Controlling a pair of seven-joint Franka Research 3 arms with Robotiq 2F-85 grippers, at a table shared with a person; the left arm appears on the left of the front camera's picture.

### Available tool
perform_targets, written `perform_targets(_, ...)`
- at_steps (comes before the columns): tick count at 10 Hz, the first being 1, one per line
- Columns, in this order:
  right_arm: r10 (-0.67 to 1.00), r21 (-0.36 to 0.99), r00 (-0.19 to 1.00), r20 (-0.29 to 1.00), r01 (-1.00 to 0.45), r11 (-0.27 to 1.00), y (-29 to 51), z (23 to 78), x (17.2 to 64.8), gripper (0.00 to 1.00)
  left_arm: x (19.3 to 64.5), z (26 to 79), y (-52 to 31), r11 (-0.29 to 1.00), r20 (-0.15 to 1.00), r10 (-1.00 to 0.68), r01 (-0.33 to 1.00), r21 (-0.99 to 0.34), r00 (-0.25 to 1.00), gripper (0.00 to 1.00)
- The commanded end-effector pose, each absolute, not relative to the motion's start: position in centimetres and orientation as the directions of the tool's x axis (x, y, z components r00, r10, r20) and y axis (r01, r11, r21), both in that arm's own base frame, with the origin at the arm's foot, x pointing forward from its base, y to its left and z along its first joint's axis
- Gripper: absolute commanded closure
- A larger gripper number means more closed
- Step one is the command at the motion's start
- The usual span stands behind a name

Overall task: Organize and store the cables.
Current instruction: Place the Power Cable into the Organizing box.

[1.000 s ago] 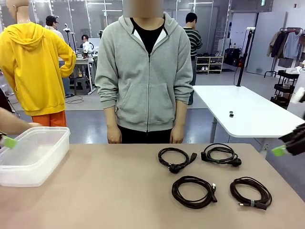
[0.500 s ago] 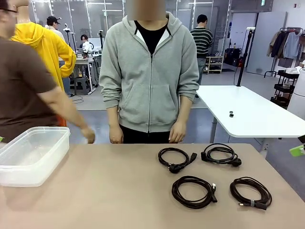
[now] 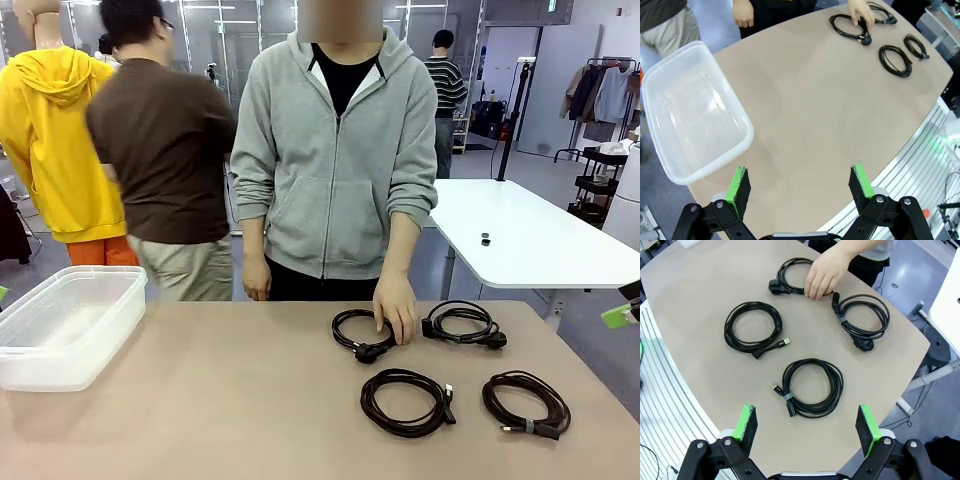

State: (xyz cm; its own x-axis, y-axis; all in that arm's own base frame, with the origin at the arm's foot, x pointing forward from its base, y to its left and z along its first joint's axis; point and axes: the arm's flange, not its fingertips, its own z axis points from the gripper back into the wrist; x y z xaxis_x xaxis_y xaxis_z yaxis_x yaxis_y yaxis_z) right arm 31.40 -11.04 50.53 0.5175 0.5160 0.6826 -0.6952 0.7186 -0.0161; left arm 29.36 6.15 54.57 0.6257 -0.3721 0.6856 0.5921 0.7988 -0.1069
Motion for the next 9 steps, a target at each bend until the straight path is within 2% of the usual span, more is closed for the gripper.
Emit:
perform_targets(1,0.523,-0.024,0.502,0.689,-0.705,0.708,-11.29,50.43,31.51,0.00,29.44,54.51,6.09,0.792,0.686,-0.379,0.601,-0.107,0.621,0.00)
perform_targets(9,0.523,-0.024,0.502,0.689,-0.705,0.708,-11.29,50.43,31.51,0.00,29.44,54.51,6.09,0.792,0.686,-0.379,0.601,-0.107,0.621,0.00)
